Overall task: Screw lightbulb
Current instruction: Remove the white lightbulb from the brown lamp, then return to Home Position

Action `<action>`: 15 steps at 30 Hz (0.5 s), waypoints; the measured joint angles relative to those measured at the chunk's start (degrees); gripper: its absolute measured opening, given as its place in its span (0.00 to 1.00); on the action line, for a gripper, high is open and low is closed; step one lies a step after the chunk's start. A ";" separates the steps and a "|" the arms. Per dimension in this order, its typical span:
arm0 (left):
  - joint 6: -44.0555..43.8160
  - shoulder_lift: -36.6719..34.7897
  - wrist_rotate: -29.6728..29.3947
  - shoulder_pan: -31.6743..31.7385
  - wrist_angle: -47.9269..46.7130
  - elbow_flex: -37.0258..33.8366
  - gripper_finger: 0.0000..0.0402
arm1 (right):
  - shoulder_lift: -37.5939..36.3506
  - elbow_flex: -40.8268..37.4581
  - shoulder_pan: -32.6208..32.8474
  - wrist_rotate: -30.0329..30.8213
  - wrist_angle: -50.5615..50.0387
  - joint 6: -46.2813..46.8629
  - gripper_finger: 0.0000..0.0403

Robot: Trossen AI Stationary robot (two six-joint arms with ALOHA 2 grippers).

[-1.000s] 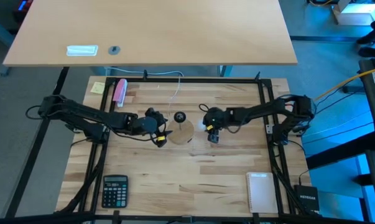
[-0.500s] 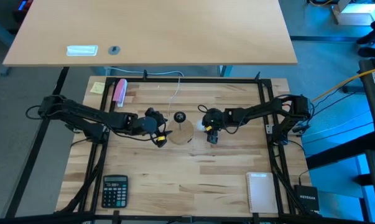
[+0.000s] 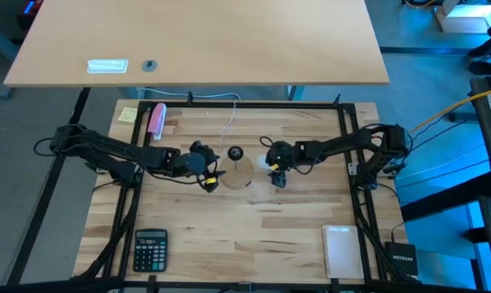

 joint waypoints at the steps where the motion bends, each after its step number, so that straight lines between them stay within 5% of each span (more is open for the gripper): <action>1: -0.19 -0.01 -0.23 0.00 0.05 0.00 0.70 | -0.74 -0.06 0.00 0.00 -0.89 0.00 0.73; 15: 5.31 -4.84 -1.22 -2.80 5.17 -0.04 0.69 | -24.17 -0.08 0.07 0.97 -10.91 -0.01 0.52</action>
